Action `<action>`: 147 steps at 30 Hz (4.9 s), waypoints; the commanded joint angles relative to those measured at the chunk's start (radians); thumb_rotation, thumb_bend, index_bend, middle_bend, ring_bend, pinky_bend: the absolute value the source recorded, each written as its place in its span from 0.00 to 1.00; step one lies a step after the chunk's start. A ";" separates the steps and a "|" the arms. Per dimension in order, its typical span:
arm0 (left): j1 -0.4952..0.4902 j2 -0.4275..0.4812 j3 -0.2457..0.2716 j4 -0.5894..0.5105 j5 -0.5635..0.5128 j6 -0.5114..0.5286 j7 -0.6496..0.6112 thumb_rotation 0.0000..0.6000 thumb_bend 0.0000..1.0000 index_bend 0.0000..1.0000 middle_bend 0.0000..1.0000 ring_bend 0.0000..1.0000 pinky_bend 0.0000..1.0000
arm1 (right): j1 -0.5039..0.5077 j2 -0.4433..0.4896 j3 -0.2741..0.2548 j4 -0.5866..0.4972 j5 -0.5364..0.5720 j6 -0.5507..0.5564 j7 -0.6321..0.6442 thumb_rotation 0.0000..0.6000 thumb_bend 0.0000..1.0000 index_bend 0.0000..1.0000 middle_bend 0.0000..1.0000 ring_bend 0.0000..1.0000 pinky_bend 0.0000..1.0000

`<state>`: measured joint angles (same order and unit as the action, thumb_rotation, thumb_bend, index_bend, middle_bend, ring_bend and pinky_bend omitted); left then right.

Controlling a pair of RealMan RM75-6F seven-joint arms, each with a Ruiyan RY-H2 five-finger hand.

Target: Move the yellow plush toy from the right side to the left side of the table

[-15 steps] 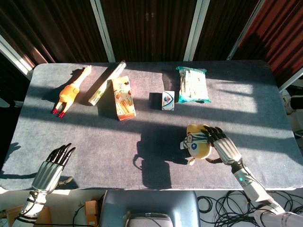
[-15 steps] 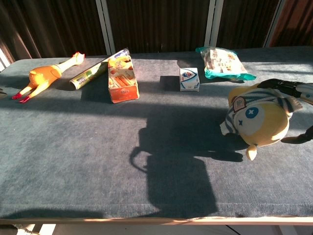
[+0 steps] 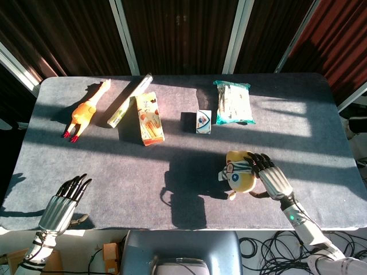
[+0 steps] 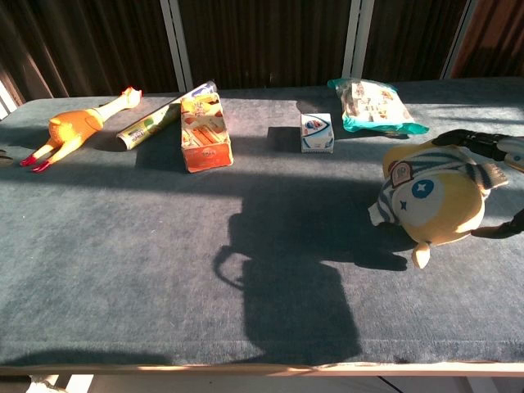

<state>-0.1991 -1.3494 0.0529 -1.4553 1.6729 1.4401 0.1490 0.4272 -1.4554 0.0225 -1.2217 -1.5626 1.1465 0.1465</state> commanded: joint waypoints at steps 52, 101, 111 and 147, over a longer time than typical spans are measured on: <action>0.015 0.043 -0.016 -0.038 -0.040 -0.005 0.035 1.00 0.00 0.00 0.00 0.05 0.18 | 0.322 -0.493 0.133 0.087 0.035 -0.102 -0.227 1.00 0.10 0.15 0.11 0.03 0.15; -0.346 -0.322 -0.124 0.085 0.143 -0.288 0.211 1.00 0.00 0.00 0.00 0.00 0.22 | -0.239 0.341 -0.148 -0.194 -0.122 0.485 0.056 1.00 0.00 0.00 0.00 0.00 0.00; -0.453 -0.432 -0.187 0.219 0.011 -0.472 0.386 1.00 0.00 0.00 0.00 0.00 0.22 | -0.250 0.351 -0.149 -0.177 -0.183 0.481 0.079 1.00 0.00 0.00 0.00 0.00 0.00; -0.367 -0.352 -0.140 0.383 -0.019 -0.115 0.289 1.00 0.38 0.69 0.85 0.89 1.00 | -0.248 0.377 -0.157 -0.203 -0.253 0.390 0.053 1.00 0.00 0.00 0.00 0.00 0.00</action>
<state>-0.5749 -1.7089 -0.0864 -1.0860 1.6685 1.3330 0.4503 0.1790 -1.0780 -0.1347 -1.4230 -1.8154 1.5384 0.2017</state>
